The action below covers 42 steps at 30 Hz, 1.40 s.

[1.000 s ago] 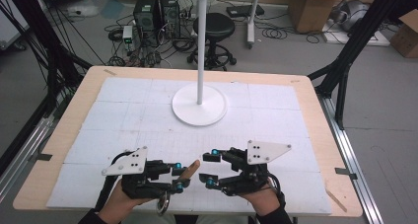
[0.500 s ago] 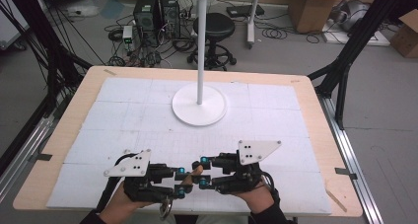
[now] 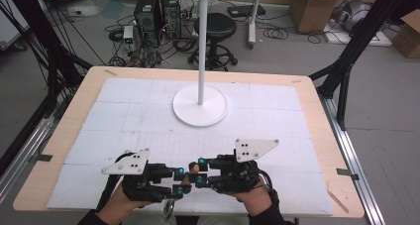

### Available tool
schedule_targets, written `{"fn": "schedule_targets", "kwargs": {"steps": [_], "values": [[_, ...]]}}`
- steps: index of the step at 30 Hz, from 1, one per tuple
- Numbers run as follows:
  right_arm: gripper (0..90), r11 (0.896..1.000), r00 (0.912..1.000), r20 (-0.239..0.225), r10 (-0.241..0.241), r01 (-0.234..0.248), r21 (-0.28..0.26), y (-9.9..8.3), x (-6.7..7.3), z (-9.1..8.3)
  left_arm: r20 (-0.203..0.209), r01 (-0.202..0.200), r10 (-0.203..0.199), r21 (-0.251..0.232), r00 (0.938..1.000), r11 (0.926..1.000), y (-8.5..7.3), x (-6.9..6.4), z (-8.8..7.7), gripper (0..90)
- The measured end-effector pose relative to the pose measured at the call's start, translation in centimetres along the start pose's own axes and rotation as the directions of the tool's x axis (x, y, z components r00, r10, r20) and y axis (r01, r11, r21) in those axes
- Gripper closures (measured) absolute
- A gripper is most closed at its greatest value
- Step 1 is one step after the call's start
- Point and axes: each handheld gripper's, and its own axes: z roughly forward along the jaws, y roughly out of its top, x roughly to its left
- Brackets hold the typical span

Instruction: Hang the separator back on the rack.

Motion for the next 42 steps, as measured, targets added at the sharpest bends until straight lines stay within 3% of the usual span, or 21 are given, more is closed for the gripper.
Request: {"fn": "schedule_targets", "kwargs": {"steps": [4, 5, 7, 9, 10, 14, 17, 20, 21, 26, 27, 29, 30, 35, 40, 42], "values": [[70.2, 1.000, 1.0000, 0.008, -0.005, 0.005, -0.007, 0.4, 0.2, 0.2, 0.003, 0.007, -0.007, -0.024, 1.0000, 0.9997, 0.1, 0.0, -0.2, 66.5], [70.2, 1.000, 0.9998, 0.020, -0.009, 0.009, -0.004, 0.7, 0.5, 0.3, -0.003, 0.009, -0.010, -0.025, 1.0000, 0.9996, 0.2, 0.0, -0.3, 62.3], [70.2, 1.000, 0.9996, 0.029, -0.008, 0.008, -0.002, 1.0, 0.7, 0.4, -0.040, 0.025, -0.026, -0.006, 0.9989, 0.9997, 0.1, 0.2, -0.2, 51.7], [70.2, 1.000, 0.9992, 0.037, -0.017, 0.018, -0.006, 1.3, 0.8, 0.4, -0.041, 0.026, -0.026, 0.001, 0.9988, 0.9996, 0.1, 0.2, -0.2, 48.8], [70.3, 1.000, 0.9976, 0.064, -0.026, 0.027, -0.007, 1.8, 1.0, 0.4, -0.046, 0.023, -0.023, 0.007, 0.9987, 0.9997, 0.0, 0.2, -0.1, 47.2], [70.3, 1.000, 0.9952, 0.097, -0.016, 0.017, -0.008, 2.6, 1.4, 0.2, -0.061, 0.024, -0.022, 0.023, 0.9979, 0.9994, -0.1, 0.0, 0.3, 45.4], [70.3, 0.999, 0.9842, 0.174, -0.035, 0.036, -0.004, 3.6, 2.1, 0.2, -0.080, 0.012, -0.010, 0.028, 0.9968, 0.9995, -0.2, -0.1, 0.5, 45.0], [70.3, 1.000, 0.9774, 0.209, -0.027, 0.028, -0.003, 4.0, 2.4, 0.4, -0.134, -0.001, 0.007, 0.048, 0.9910, 0.9989, -0.2, -0.1, 0.5, 44.9], [70.3, 1.000, 0.9774, 0.209, -0.027, 0.028, -0.003, 4.0, 2.4, 0.4, -0.134, -0.001, 0.007, 0.048, 0.9910, 0.9989, -0.2, -0.1, 0.5, 45.0], [70.2, 1.000, 0.9692, 0.246, -0.008, 0.007, 0.006, 3.9, 2.5, 0.9, -0.172, -0.002, 0.008, 0.033, 0.9850, 0.9995, 0.0, -0.2, 0.2, 47.5], [70.2, 1.000, 0.9617, 0.274, -0.001, 0.000, 0.003, 3.8, 2.5, 1.1, -0.183, -0.004, 0.011, 0.035, 0.9830, 0.9994, 0.0, -0.3, 0.1, 48.1], [70.2, 1.000, 0.9586, 0.285, 0.002, -0.002, 0.000, 3.8, 2.4, 1.1, -0.189, -0.004, 0.011, 0.036, 0.9819, 0.9993, 0.1, -0.3, 0.1, 48.6], [70.2, 1.000, 0.9531, 0.303, 0.009, -0.010, -0.001, 3.7, 2.4, 1.2, -0.205, -0.009, 0.017, 0.042, 0.9786, 0.9991, 0.1, -0.3, 0.2, 50.0], [70.2, 1.000, 0.9503, 0.311, 0.012, -0.014, 0.005, 3.4, 2.4, 1.5, -0.239, -0.010, 0.029, 0.077, 0.9706, 0.9970, 0.1, -0.5, 0.4, 54.4], [70.2, 1.000, 0.9486, 0.316, 0.011, -0.014, 0.007, 3.3, 2.5, 1.7, -0.236, -0.015, 0.039, 0.100, 0.9711, 0.9949, 0.0, -0.6, 0.5, 68.7], [70.1, 1.000, 0.9476, 0.319, 0.009, -0.013, 0.009, 3.3, 2.4, 1.6, -0.233, -0.010, 0.033, 0.100, 0.9720, 0.9949, 0.1, -0.6, 0.5, 69.6]]}}
